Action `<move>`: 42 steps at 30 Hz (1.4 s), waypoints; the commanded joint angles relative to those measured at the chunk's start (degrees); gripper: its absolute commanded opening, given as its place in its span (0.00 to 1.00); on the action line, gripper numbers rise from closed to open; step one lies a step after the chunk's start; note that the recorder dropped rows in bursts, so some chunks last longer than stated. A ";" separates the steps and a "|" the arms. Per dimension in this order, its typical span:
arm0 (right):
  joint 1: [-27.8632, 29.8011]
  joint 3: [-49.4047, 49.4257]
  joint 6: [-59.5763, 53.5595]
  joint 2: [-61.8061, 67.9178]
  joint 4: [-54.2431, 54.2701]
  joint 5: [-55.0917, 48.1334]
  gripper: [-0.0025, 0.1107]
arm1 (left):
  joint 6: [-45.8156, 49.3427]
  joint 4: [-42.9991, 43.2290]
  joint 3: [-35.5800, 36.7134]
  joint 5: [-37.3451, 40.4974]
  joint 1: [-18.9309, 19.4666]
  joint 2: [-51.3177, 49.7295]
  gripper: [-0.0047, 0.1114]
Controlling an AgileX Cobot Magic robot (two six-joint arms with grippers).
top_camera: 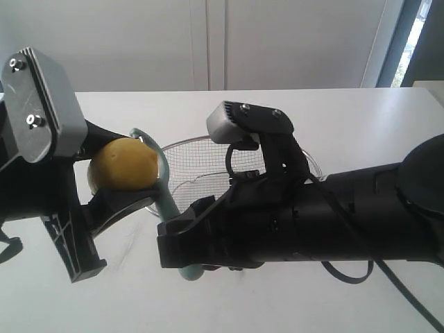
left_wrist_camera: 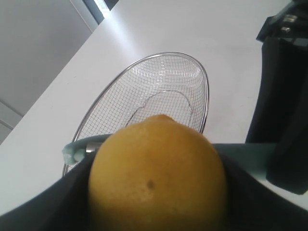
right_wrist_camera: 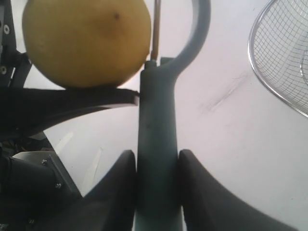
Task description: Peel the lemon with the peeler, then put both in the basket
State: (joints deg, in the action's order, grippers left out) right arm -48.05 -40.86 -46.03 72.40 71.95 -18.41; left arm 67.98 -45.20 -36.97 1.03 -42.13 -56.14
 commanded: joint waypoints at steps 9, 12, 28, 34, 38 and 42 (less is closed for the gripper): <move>0.11 -0.33 -0.18 -4.11 -1.26 1.10 0.02 | -0.12 -0.76 0.24 -0.03 -0.30 0.74 0.04; 0.11 1.88 0.23 -4.11 -1.37 4.55 0.02 | -0.12 -0.76 0.24 -0.14 -0.30 0.82 0.04; 0.11 3.11 1.29 -10.60 -1.37 6.17 0.02 | -0.01 -0.76 0.24 -0.14 -0.30 0.82 0.04; 0.11 3.11 1.29 -16.19 -1.37 4.96 0.02 | -0.01 -0.76 0.24 -0.14 -0.30 0.82 0.04; 0.11 3.11 1.29 -21.40 -3.11 4.35 0.02 | -0.01 -0.76 0.24 -0.14 -0.30 0.82 0.04; 0.11 4.21 3.00 -25.56 -7.23 5.76 0.02 | -0.01 -0.76 0.24 -0.14 -0.30 0.82 0.04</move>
State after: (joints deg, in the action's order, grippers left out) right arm -48.05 -37.83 -44.45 49.57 67.67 -13.65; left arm 67.98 -45.20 -36.97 0.82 -42.13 -55.70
